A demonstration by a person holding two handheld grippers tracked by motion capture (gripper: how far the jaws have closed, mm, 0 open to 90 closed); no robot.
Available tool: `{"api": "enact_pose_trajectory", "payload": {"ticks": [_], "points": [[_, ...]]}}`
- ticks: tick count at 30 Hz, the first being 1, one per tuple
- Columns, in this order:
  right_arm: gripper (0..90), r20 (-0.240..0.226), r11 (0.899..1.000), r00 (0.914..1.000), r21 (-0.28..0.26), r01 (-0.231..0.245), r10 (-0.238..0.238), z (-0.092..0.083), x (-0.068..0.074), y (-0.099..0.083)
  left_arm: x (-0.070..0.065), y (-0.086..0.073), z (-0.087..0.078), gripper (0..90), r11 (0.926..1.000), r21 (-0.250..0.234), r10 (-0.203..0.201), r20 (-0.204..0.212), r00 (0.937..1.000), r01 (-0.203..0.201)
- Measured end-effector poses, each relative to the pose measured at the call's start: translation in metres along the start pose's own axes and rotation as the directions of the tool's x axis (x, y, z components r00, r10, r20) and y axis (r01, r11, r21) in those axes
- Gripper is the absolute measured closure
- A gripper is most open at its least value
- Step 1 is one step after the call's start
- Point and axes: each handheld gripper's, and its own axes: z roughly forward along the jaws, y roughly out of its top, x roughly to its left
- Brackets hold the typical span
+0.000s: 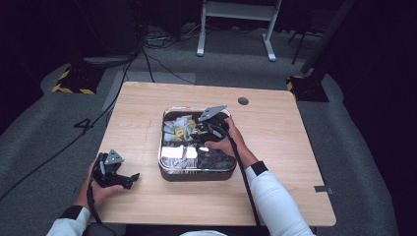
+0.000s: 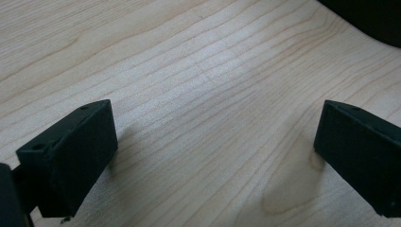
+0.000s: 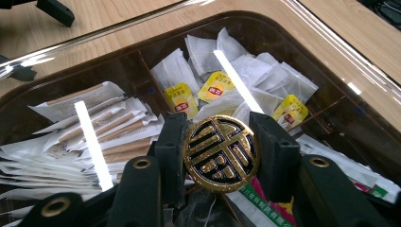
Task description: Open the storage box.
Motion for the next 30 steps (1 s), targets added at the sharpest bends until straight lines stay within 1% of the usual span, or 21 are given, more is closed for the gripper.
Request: {"api": "enact_pose_trajectory", "payload": {"ticks": [4, 8, 9, 12, 13, 16, 17, 18, 21, 23, 26, 30], "points": [[59.6, 0.01, 1.0, 0.9999, 0.004, 0.006, -0.006, -0.004, 0.0, 0.001, 0.0, 0.0, 0.0, 0.5, 1.0, 0.0, 0.001, 0.0, 1.0, -0.001], [59.6, 0.016, 1.0, 0.9999, -0.005, 0.002, -0.002, -0.009, -0.002, 0.002, 0.0, 0.0, 0.0, 0.5, 1.0, -0.001, 0.004, 0.0, 1.0, -0.004], [59.7, 0.023, 1.0, 0.9997, -0.005, 0.004, -0.004, -0.013, -0.004, 0.002, 0.0, 0.0, 0.0, 0.5, 1.0, -0.001, 0.004, 0.001, 1.0, -0.004], [59.7, 0.033, 1.0, 0.9995, -0.011, 0.004, -0.004, -0.017, -0.005, 0.003, 0.0, 0.0, 0.0, 0.5, 1.0, -0.001, 0.004, 0.001, 1.0, -0.004], [59.7, 0.037, 1.0, 0.9993, -0.019, -0.002, 0.003, -0.022, -0.007, 0.002, 0.0, 0.0, 0.0, 0.5, 1.0, -0.001, 0.004, 0.001, 1.0, -0.004], [59.7, 0.046, 1.0, 0.999, -0.016, 0.003, -0.002, -0.027, -0.008, 0.002, 0.0, 0.0, 0.0, 0.5, 1.0, -0.001, 0.004, 0.001, 1.0, -0.004], [59.6, 0.052, 1.0, 0.9986, -0.019, 0.002, -0.001, -0.031, -0.009, 0.001, 0.0, 0.0, 0.0, 0.5, 1.0, -0.001, 0.004, 0.001, 1.0, -0.004], [59.6, 0.052, 1.0, 0.9986, -0.019, 0.002, -0.001, -0.031, -0.009, 0.001, 0.0, 0.0, 0.0, 0.5, 1.0, -0.001, 0.004, 0.001, 1.0, -0.004], [59.6, 0.056, 1.0, 0.9984, -0.029, -0.001, 0.003, -0.039, -0.012, 0.0, 0.0, 0.0, 0.0, 0.5, 1.0, 0.0, 0.005, 0.002, 1.0, -0.005], [59.7, 0.068, 1.0, 0.9977, -0.03, -0.001, 0.003, -0.045, -0.014, -0.002, 0.0, 0.0, 0.0, 0.5, 1.0, 0.0, 0.005, 0.002, 1.0, -0.005], [59.6, 0.073, 1.0, 0.9973, -0.028, 0.0, 0.002, -0.049, -0.016, -0.004, 0.0, 0.0, 0.0, 0.5, 1.0, -0.001, 0.005, 0.002, 1.0, -0.005], [59.7, 0.082, 1.0, 0.9965, -0.03, -0.009, 0.012, -0.056, -0.018, -0.008, 0.0, 0.0, 0.0, 0.5, 1.0, -0.001, 0.005, 0.002, 1.0, -0.005]]}}
